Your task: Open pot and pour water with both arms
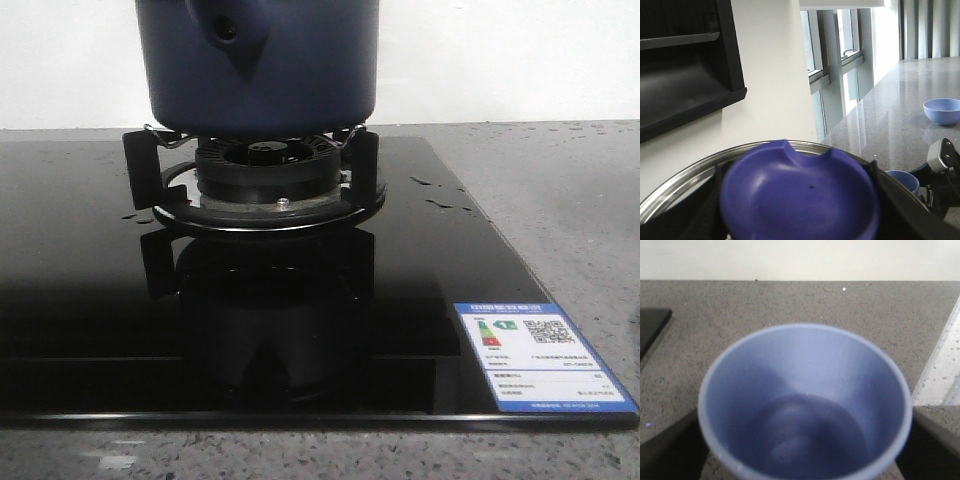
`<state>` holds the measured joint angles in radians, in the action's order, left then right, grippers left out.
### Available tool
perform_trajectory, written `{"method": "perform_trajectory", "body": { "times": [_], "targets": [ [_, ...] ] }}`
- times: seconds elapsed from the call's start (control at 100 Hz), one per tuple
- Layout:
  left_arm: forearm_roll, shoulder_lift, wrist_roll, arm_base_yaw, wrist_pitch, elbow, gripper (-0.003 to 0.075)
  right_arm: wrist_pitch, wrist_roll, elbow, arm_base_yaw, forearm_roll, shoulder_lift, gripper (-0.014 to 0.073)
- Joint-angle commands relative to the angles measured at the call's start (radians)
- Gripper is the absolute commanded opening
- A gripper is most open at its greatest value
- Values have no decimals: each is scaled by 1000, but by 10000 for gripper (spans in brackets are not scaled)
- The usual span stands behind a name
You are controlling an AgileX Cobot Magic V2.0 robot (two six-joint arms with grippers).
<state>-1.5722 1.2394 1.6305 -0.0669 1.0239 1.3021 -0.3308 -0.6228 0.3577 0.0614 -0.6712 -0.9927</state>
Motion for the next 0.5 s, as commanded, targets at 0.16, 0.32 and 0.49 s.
{"method": "perform_trajectory", "body": {
  "times": [0.16, 0.32, 0.49],
  "targets": [
    [-97, -29, -7, -8, 6, 28, 276, -92, 106, 40, 1, 44, -81, 612],
    [-97, -29, -7, -8, 9, 28, 276, -128, 189, 40, 1, 141, -121, 610],
    [-97, -29, -7, -8, 9, 28, 276, -129, 217, 40, 1, 196, -123, 464]
  ]
}}
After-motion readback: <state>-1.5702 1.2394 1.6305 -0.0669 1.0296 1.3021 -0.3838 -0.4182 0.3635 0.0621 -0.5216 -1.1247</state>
